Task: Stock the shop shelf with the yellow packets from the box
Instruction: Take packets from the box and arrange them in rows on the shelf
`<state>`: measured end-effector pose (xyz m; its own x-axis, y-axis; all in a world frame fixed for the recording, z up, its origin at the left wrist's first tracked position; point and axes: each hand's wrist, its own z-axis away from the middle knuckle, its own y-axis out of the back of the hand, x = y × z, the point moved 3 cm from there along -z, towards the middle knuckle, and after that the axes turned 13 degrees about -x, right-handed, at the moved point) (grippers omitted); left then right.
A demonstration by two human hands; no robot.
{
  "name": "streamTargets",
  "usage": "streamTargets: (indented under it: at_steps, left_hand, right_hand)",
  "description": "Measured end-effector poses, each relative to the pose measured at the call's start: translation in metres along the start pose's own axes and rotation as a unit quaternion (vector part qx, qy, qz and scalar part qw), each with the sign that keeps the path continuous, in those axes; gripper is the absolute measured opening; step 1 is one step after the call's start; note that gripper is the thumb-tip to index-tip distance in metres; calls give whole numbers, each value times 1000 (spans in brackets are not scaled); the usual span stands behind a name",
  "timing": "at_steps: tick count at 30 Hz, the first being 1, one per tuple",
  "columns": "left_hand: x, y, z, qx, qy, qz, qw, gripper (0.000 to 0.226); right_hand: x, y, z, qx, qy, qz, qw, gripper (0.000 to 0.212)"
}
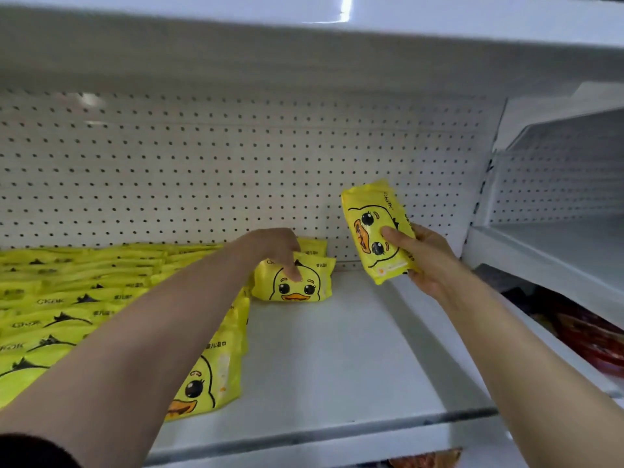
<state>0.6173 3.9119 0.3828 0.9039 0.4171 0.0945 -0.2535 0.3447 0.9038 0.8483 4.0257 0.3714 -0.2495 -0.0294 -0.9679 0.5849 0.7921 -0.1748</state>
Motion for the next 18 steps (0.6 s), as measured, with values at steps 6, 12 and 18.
streamTargets:
  at_steps: [6,12,18]
  left_hand:
    - [-13,-12,-13,39,14,-4,999,75]
    - [-21,-24,-13,129,-10,47,990,71]
    - [-29,-33,-12,219,-11,45,975,64]
  right_hand:
    - [16,9,-15,-9,-21,4,1000,36]
    - [26,6,-25,-26,-27,-1,999,35]
    - [30,3,-31,-41,-34,13,998,38]
